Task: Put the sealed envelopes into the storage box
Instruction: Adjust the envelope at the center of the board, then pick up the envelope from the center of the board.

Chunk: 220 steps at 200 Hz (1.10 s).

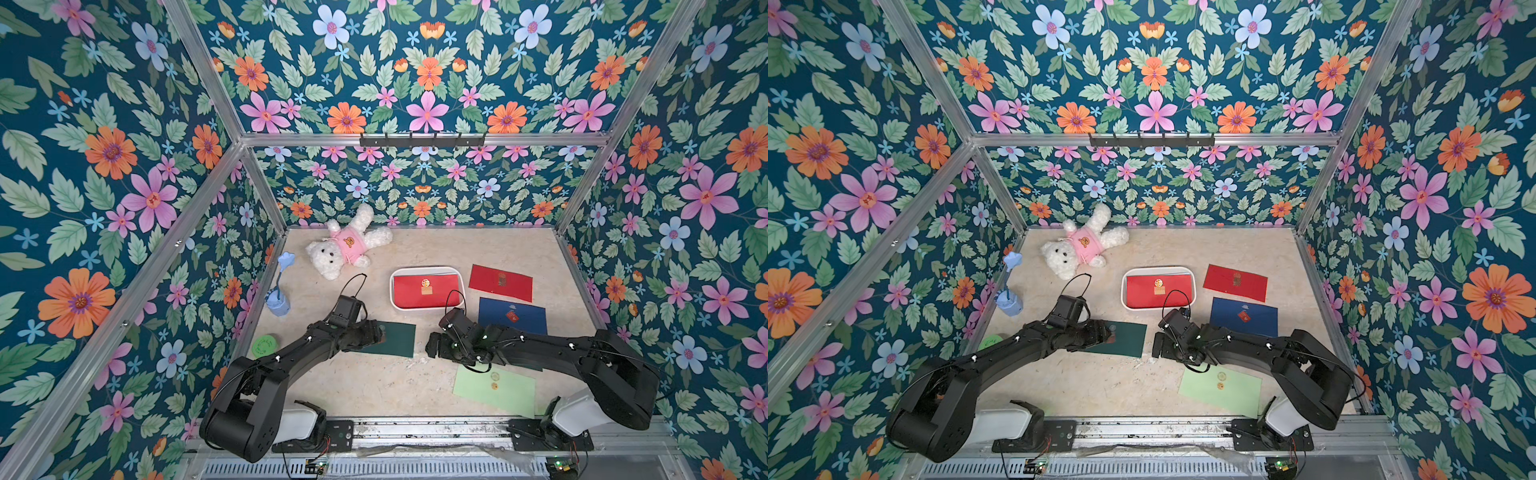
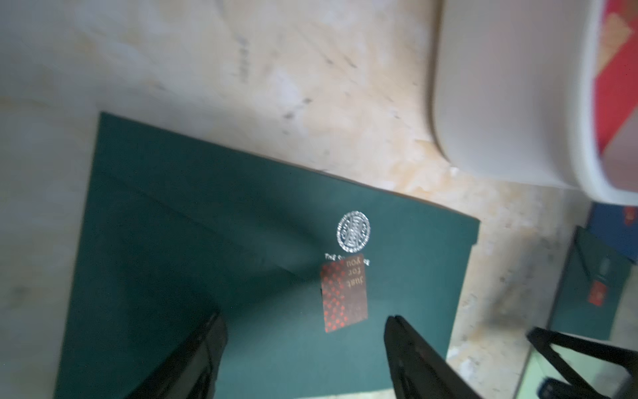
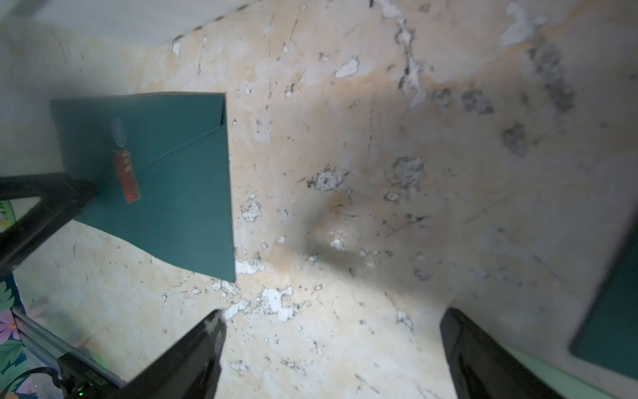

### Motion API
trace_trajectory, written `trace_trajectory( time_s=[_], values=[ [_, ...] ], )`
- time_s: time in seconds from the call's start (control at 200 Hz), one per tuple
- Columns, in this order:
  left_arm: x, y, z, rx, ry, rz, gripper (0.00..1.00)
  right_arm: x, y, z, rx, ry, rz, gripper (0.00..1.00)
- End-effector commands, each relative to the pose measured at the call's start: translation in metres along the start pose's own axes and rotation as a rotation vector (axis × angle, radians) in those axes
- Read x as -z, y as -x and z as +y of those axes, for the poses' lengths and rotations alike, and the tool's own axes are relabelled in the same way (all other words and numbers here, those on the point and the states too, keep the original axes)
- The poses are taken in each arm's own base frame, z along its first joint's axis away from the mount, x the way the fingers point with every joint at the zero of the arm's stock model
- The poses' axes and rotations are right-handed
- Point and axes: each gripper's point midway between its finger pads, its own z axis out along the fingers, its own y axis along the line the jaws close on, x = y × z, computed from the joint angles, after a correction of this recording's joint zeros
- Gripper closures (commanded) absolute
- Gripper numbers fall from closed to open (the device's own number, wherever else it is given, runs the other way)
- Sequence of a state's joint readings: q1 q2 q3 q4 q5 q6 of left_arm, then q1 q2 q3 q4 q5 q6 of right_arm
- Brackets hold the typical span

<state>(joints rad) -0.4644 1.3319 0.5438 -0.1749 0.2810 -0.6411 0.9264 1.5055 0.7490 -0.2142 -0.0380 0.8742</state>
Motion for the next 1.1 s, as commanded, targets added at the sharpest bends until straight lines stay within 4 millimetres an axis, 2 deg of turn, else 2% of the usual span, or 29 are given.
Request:
trace_trajectory(
  time_s=[0.0, 0.14, 0.195, 0.36, 0.465, 0.66, 0.74, 0.855, 0.98, 1.0, 1.095],
  values=[
    [-0.001, -0.036, -0.013, 0.12, -0.03, 0.131, 0.21, 0.005, 0.002, 0.0, 0.006, 0.011, 0.0, 0.01],
    [0.005, -0.036, -0.037, 0.113, -0.056, 0.122, 0.2, 0.006, 0.007, 0.004, 0.023, 0.012, 0.003, 0.01],
    [0.012, -0.028, -0.04, 0.101, -0.043, 0.102, 0.16, 0.006, 0.01, 0.006, 0.027, 0.013, -0.001, 0.01],
    [0.032, -0.003, -0.049, 0.021, 0.0, 0.051, 0.15, 0.003, 0.016, 0.013, 0.04, 0.021, -0.002, 0.01],
    [0.034, 0.003, -0.036, -0.032, 0.072, 0.066, 0.14, 0.0, 0.021, 0.021, 0.055, 0.021, -0.001, 0.01],
    [0.034, 0.009, 0.01, -0.042, 0.186, 0.097, 0.13, -0.003, 0.029, 0.034, 0.063, 0.039, -0.009, 0.01],
    [0.033, 0.007, 0.021, -0.045, 0.199, 0.111, 0.13, -0.007, 0.028, 0.035, 0.064, 0.043, 0.001, 0.01],
    [0.023, -0.005, 0.023, -0.048, 0.163, 0.157, 0.14, -0.014, 0.026, 0.035, 0.065, 0.046, 0.016, 0.01],
    [0.014, -0.017, 0.022, -0.043, 0.12, 0.187, 0.14, -0.014, 0.027, 0.044, 0.072, 0.08, 0.016, 0.01],
    [0.013, -0.018, 0.022, -0.043, 0.117, 0.19, 0.14, -0.023, 0.024, 0.039, 0.069, 0.061, 0.035, 0.01],
    [0.012, -0.021, 0.019, -0.05, 0.091, 0.2, 0.15, -0.028, 0.022, 0.042, 0.075, 0.069, 0.054, 0.01]
  ],
)
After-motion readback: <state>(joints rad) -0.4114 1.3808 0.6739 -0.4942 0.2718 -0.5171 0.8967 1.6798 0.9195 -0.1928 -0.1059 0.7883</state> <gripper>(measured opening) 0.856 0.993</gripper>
